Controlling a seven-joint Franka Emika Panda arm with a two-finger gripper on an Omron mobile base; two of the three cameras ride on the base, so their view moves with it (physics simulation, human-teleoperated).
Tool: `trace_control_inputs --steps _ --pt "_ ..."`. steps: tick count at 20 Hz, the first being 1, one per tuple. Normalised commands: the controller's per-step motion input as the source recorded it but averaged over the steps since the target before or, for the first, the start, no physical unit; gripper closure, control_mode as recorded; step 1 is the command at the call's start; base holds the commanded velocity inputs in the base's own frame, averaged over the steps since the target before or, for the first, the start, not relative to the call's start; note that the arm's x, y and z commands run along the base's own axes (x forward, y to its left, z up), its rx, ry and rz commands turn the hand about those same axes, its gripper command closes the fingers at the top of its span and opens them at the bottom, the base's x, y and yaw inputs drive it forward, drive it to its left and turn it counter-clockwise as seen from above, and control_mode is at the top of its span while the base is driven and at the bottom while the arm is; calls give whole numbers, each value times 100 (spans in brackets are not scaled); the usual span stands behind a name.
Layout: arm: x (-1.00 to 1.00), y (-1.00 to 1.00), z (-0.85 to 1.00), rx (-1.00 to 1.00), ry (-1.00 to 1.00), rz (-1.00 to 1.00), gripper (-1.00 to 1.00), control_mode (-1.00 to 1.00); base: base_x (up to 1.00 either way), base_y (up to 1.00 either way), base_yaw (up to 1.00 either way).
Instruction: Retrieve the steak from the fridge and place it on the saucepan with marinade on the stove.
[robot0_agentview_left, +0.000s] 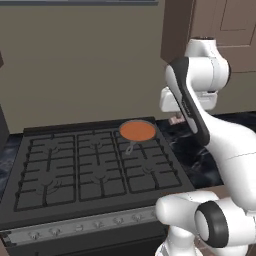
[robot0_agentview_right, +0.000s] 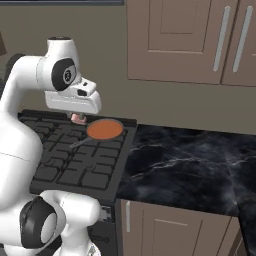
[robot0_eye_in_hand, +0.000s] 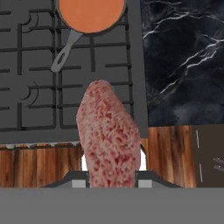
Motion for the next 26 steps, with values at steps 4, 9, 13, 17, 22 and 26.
trace_control_inputs --steps 4,9,13,17,22,26 --pt "44 1 -25 0 -9 0 100 -100 0 0 0" --pt "46 6 -19 0 -5 0 100 -100 0 0 0" --pt "25 0 -20 0 -3 0 100 -100 0 0 0" --pt "21 4 -20 0 -4 0 100 -100 0 0 0" --pt "33 9 -28 0 -1 0 100 -100 0 0 0" --pt "39 11 -32 0 0 0 100 -100 0 0 0"
